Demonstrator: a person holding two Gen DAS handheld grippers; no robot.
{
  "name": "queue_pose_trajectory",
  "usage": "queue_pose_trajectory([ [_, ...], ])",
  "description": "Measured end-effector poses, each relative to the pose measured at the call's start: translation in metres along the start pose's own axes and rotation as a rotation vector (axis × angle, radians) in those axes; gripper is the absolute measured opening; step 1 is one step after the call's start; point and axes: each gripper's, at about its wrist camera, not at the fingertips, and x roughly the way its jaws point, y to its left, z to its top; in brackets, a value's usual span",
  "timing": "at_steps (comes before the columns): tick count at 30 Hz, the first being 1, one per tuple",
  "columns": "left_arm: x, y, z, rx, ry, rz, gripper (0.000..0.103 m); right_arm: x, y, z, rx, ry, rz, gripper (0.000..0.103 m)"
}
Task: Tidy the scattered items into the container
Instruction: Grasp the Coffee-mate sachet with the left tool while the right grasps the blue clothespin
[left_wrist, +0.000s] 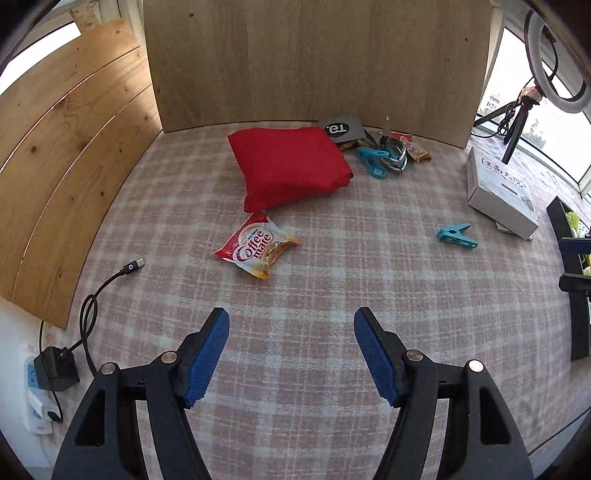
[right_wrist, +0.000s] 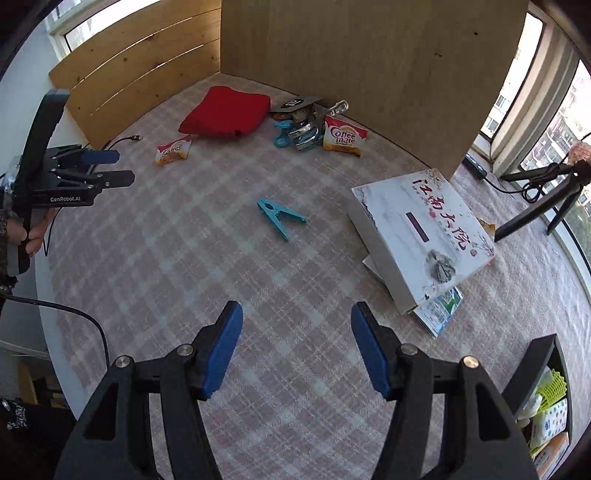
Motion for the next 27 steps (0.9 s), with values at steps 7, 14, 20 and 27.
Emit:
queue_pose_trajectory([
  [7, 0.035, 0.019, 0.033, 0.065, 0.036, -0.006, 0.071, 0.042, 0.013, 0.043, -0.113, 0.061, 0.031, 0.06],
  [14, 0.069, 0.029, 0.048, 0.132, 0.131, -0.033, 0.075, 0.074, 0.01, 0.065, -0.145, 0.108, 0.024, 0.06],
  [20, 0.086, 0.025, 0.053, 0.204, 0.163, -0.02, 0.076, 0.092, 0.01, 0.075, -0.193, 0.143, 0.028, 0.06],
  [27, 0.093, 0.036, 0.06, 0.154, 0.165, -0.095, 0.08, 0.111, 0.013, 0.085, -0.234, 0.211, 0.052, 0.061],
])
